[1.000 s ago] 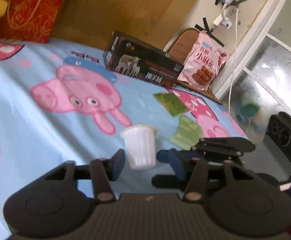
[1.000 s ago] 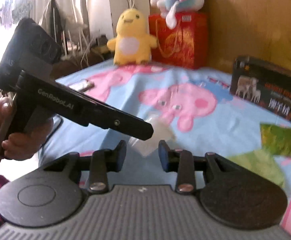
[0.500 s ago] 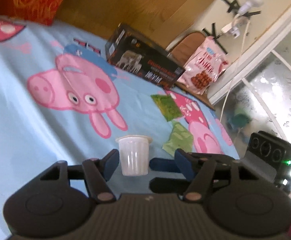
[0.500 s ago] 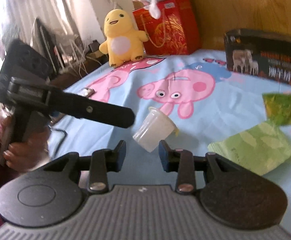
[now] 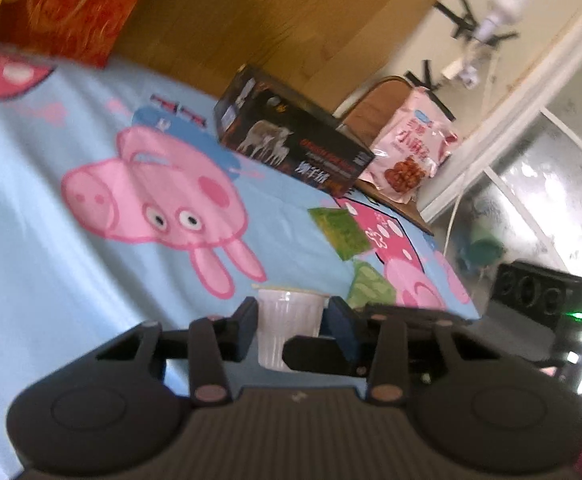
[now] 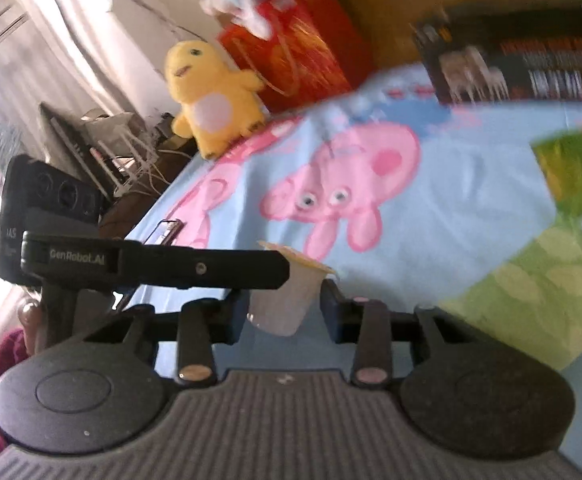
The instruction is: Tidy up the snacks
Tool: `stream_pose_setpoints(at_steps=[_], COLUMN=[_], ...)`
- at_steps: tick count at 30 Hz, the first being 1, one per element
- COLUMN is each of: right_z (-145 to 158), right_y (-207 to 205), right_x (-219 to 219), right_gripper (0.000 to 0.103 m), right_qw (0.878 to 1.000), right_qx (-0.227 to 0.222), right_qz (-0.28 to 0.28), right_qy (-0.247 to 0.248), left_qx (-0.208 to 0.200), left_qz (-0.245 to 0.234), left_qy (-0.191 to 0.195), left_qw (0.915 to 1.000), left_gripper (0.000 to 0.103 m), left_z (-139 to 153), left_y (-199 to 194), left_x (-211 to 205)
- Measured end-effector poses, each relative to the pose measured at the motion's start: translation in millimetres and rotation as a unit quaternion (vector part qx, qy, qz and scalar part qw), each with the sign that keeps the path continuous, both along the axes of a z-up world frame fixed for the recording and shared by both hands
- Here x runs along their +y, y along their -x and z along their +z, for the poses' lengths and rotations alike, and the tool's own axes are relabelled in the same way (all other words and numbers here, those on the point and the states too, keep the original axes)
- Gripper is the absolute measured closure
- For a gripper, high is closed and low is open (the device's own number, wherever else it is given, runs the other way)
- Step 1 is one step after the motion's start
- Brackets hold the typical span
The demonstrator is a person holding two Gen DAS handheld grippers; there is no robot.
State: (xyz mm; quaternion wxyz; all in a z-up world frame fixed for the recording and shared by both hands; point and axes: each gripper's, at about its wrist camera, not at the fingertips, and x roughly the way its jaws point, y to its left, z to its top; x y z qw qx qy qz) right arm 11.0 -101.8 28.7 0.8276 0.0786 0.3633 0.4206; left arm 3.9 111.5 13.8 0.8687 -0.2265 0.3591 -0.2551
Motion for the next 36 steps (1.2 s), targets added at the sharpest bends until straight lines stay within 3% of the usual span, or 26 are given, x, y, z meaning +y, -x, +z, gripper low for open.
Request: stream_pose_setpoints(at_steps=[2, 4, 6, 9, 14, 18, 23, 26, 31, 36], right_z=[3, -2, -6, -8, -10, -9, -6, -1, 14, 35], right_y=[14, 36, 47, 53, 46, 50, 53, 53, 36, -10], right_x=[11, 26, 32, 32, 28, 27, 23, 21, 11, -9], right_gripper=[0.062, 0.064, 0.068, 0.068, 0.067, 0.066, 0.064, 0.067, 0.067, 0.067], right_qw=[0.996, 0.977, 0.968, 0.962, 0.971, 0.970, 0.972, 0.970, 0.970, 0.967], right_qx=[-0.077, -0.174, -0.204, -0.218, -0.183, -0.184, -0.190, -0.207, -0.213, -0.222], right_qz=[0.010, 0.028, 0.051, 0.060, 0.044, 0.035, 0.026, 0.018, -0.012, -0.053], right_qy=[0.045, 0.117, 0.138, 0.153, 0.150, 0.152, 0.135, 0.130, 0.114, 0.109], left_qx=[-0.008, -0.009, -0.010, -0.007, -0.029, -0.039, -0.043, -0.053, -0.061, -0.083], left_qz=[-0.009, -0.017, -0.019, -0.019, -0.021, -0.028, -0.030, -0.031, -0.038, -0.039], left_qy=[-0.021, -0.039, -0.050, -0.045, -0.058, -0.078, -0.093, -0.093, -0.099, -0.105], left_qw=[0.9997, 0.9991, 0.9985, 0.9988, 0.9977, 0.9958, 0.9942, 0.9938, 0.9925, 0.9902], left_gripper=[0.054, 0.049, 0.049, 0.046, 0.045, 0.045, 0.057, 0.058, 0.057, 0.057], left_z=[0, -3, -5, -4, 8, 12, 13, 26, 49, 79], left_y=[5, 10, 17, 21, 27, 28, 31, 28, -3, -62], left_x=[-6, -13, -16, -13, -18, -29, -35, -36, -54, -84])
